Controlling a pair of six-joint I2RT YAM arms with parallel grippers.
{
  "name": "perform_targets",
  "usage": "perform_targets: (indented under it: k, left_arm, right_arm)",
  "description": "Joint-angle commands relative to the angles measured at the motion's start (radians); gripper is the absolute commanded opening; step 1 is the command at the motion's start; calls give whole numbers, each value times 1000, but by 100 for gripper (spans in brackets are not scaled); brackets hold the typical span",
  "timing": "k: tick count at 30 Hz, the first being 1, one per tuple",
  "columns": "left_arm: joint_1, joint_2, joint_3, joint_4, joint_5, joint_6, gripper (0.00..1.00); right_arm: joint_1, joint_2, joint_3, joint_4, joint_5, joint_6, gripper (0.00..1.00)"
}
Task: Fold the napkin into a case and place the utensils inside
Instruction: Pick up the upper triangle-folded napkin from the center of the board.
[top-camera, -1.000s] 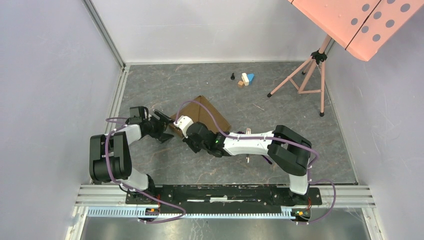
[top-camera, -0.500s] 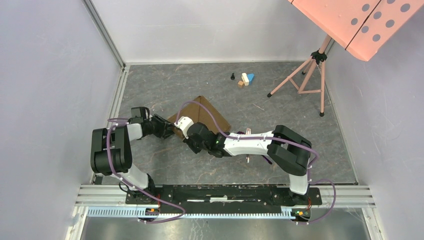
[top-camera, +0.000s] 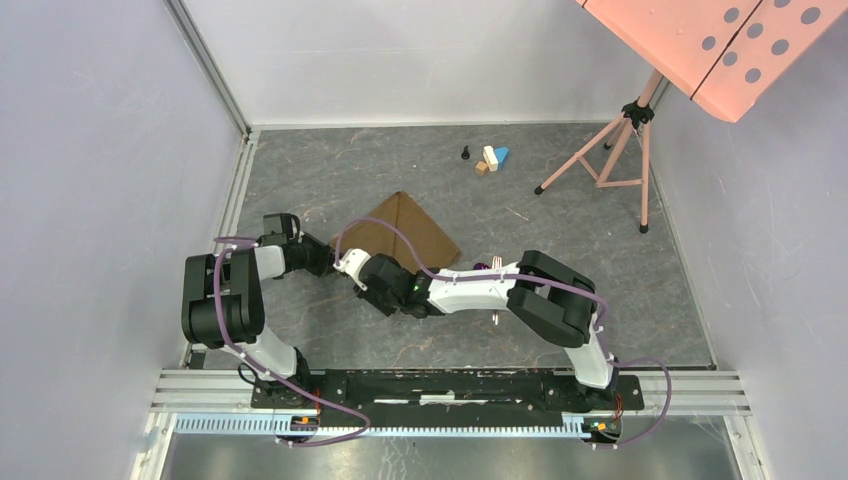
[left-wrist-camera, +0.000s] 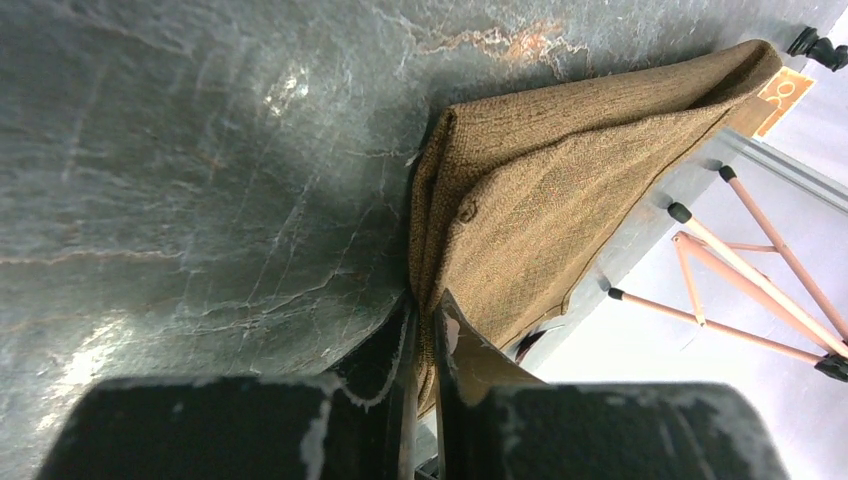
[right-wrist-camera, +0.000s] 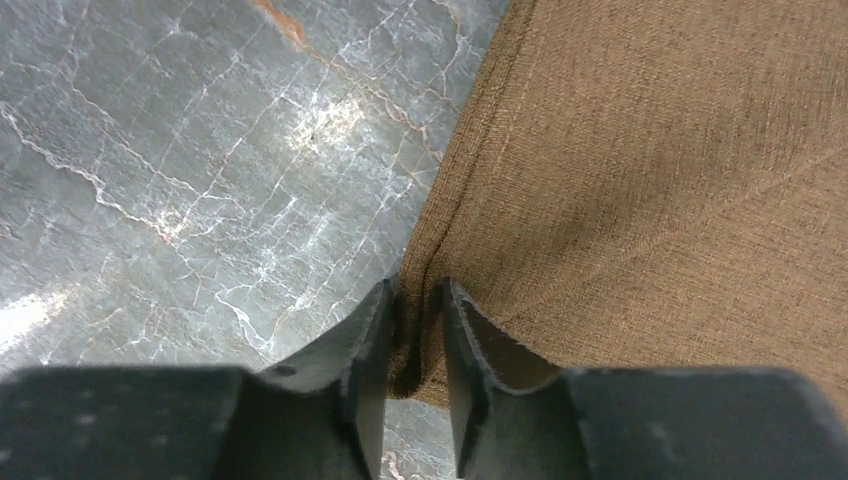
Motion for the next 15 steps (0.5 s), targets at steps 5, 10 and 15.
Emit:
perform_targets:
  k: [5, 10, 15]
  left_arm:
    - [-4, -6, 8, 5, -18, 46, 13]
    - [-3, -6, 10, 5, -18, 48, 12]
    - [-4, -13, 12, -5, -22, 55, 12]
  right_arm:
    - [24, 50, 121, -87, 53, -31, 48]
    - [31, 68, 114, -90, 93, -24, 53]
    - [31, 92, 88, -96, 161, 12, 48]
